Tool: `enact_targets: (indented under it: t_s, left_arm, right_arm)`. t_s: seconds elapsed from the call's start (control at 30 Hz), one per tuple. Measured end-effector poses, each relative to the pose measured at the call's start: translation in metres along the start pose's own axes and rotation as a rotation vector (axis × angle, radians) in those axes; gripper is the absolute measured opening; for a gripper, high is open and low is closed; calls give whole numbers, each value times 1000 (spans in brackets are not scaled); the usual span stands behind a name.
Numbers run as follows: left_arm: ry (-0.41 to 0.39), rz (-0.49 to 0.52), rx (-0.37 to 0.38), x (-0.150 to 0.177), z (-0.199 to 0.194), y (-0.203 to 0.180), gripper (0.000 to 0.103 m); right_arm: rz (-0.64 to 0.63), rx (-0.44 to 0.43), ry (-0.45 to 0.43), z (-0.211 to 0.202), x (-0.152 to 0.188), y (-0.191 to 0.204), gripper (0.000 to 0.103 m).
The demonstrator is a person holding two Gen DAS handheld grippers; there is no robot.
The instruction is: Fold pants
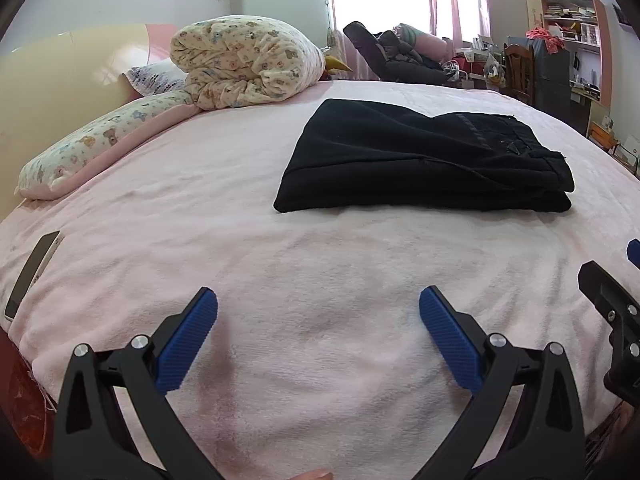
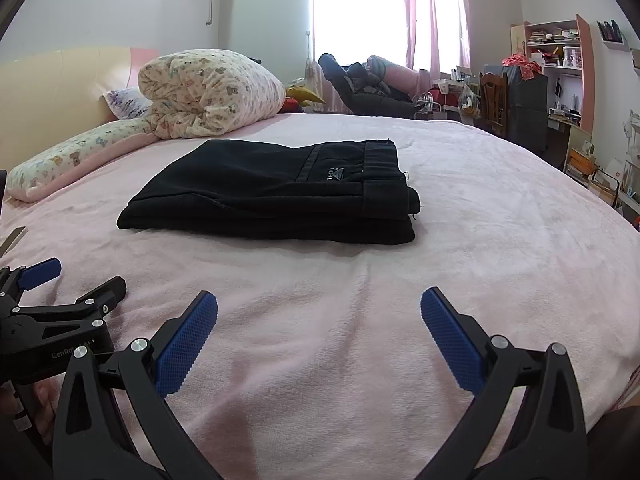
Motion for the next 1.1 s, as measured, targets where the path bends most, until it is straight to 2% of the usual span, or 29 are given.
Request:
enact_targets:
  t_s: [1.1]
  left_arm:
    - [2,4,2,1,0,-2,101]
  right_arm:
    - [0,6,5,2,1,1,102]
Point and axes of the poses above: each gripper's, at about its wrist camera, not at the fingertips, and z roughly the way its jaws point, y to its left, x to its underside, the point moved 6 cm from there along z, roughly the way its jaws point, and after that the axes turned 4 degrees about z, right-handed, at the moved point
